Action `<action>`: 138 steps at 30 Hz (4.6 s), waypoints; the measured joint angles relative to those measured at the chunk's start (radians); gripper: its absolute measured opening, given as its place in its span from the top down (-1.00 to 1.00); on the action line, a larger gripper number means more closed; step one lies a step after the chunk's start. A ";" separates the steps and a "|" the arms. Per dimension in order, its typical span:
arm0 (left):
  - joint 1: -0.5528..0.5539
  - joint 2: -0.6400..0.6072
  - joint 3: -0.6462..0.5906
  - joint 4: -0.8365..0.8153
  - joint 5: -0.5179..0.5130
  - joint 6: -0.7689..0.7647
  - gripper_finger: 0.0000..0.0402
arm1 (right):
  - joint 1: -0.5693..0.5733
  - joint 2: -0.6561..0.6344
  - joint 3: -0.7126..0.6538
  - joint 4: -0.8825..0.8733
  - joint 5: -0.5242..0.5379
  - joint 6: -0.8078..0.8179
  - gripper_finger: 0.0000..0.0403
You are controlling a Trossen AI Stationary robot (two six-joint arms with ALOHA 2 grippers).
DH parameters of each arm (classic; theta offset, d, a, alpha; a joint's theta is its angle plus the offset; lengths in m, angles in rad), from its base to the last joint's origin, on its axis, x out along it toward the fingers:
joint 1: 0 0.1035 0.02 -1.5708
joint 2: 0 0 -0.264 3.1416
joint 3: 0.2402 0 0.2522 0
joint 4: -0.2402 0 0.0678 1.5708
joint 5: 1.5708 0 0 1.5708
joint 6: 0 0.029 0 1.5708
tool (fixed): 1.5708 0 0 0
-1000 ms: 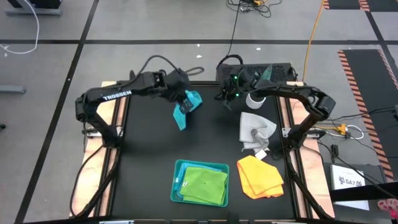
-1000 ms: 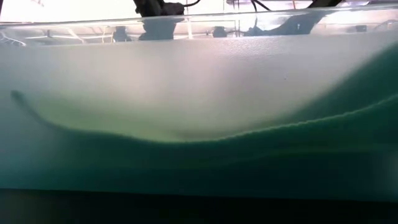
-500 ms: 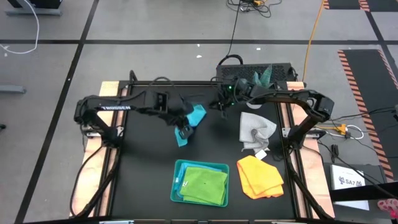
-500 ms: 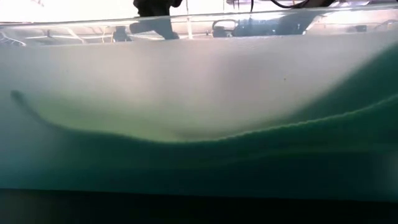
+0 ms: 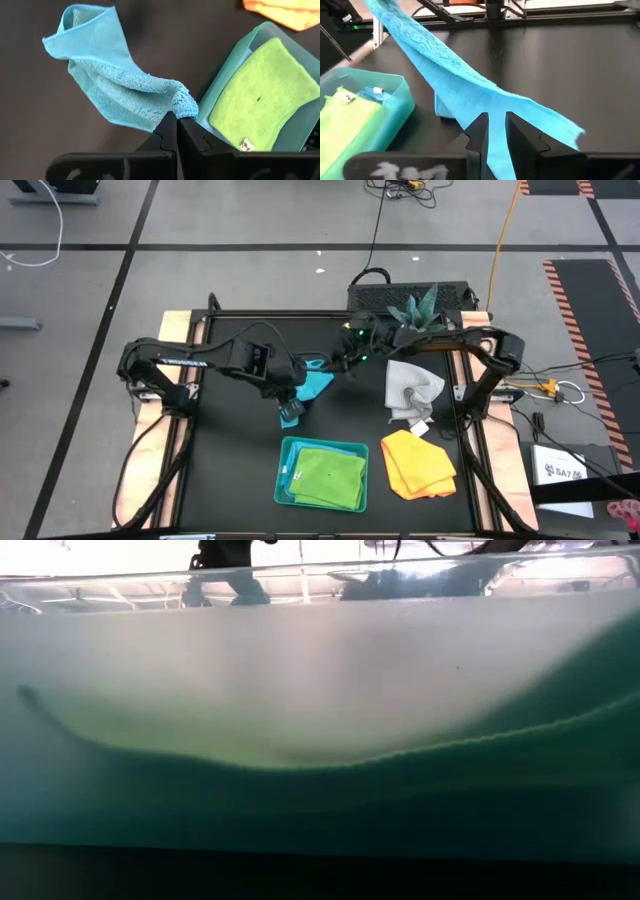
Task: Fold microfiber towels
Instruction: Fold the blue microfiber cloth
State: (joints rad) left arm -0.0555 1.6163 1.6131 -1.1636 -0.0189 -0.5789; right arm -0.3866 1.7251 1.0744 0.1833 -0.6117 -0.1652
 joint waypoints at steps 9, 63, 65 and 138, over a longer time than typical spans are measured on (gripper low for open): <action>0.000 0.000 0.000 -0.011 0.046 -0.033 0.99 | 0.023 0.227 0.137 0.110 -0.023 0.122 0.70; 0.003 -0.001 0.000 -0.004 0.071 -0.111 0.98 | 0.083 0.336 0.293 0.010 0.007 -0.161 0.14; 0.003 -0.001 0.000 -0.004 0.071 -0.111 0.97 | 0.095 0.336 0.293 0.020 0.005 -0.175 0.14; 0.643 -0.062 0.001 0.532 -0.193 0.834 0.99 | -0.251 -0.133 0.427 -0.341 0.776 -0.856 1.00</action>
State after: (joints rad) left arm 0.5880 1.5539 1.6138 -0.6320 -0.2120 0.2554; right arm -0.6375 1.5921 1.5010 -0.1577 0.1646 -1.0214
